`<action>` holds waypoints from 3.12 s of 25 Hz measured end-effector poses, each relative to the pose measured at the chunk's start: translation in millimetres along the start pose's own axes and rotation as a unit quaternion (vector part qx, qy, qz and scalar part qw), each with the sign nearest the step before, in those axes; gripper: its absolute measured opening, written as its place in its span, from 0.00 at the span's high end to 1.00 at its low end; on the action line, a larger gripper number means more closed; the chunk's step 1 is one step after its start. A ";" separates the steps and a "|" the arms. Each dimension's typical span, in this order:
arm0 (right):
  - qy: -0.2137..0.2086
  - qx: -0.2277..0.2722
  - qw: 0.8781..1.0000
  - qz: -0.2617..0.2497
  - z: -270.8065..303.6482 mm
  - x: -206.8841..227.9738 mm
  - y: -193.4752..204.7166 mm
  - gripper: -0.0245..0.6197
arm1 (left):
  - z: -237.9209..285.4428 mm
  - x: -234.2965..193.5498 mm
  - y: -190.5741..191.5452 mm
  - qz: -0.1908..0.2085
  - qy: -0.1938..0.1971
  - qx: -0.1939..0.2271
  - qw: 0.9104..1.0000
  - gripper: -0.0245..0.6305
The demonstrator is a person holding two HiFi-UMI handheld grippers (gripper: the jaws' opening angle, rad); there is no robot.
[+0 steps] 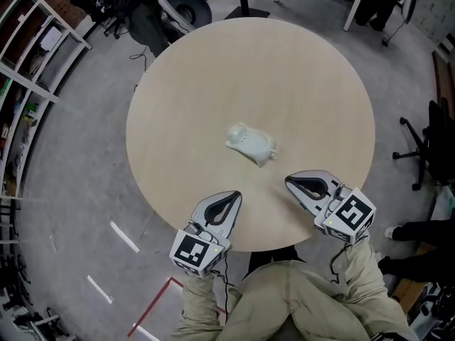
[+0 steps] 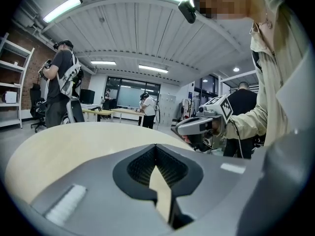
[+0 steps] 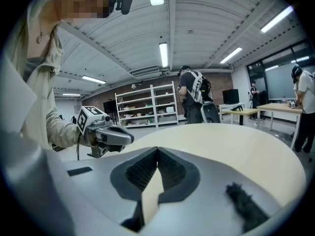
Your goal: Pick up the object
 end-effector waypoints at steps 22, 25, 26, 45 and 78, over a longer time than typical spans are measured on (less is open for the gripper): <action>-0.027 -0.069 0.997 0.004 51.8 38.4 58.1 0.96 | 95.2 -70.3 90.6 -0.213 -0.027 -0.062 0.975 0.74; -0.027 -0.068 0.997 0.005 53.8 41.3 57.7 0.96 | 102.6 -78.8 93.0 -0.257 -0.027 -0.061 0.964 0.71; -0.028 -0.068 0.997 0.005 54.3 42.4 57.3 0.96 | 104.6 -81.4 91.9 -0.270 -0.027 -0.059 0.961 0.70; -0.034 -0.066 0.997 0.004 58.7 50.3 65.1 0.96 | 140.7 -100.3 95.4 -0.588 0.003 -0.017 0.809 0.52; -0.016 -0.056 0.998 0.009 44.5 58.9 68.2 0.96 | 153.3 -87.3 57.3 -0.408 -0.025 -0.038 0.912 0.88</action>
Point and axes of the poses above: the fingertips, and each gripper's own axes: z forward along the fingers, x to its right, y out of its underside, the point moved 8 cm from there along -z, backward along the fingers, and after that the axes turned 6 degrees about -z, right-handed, at the moved point
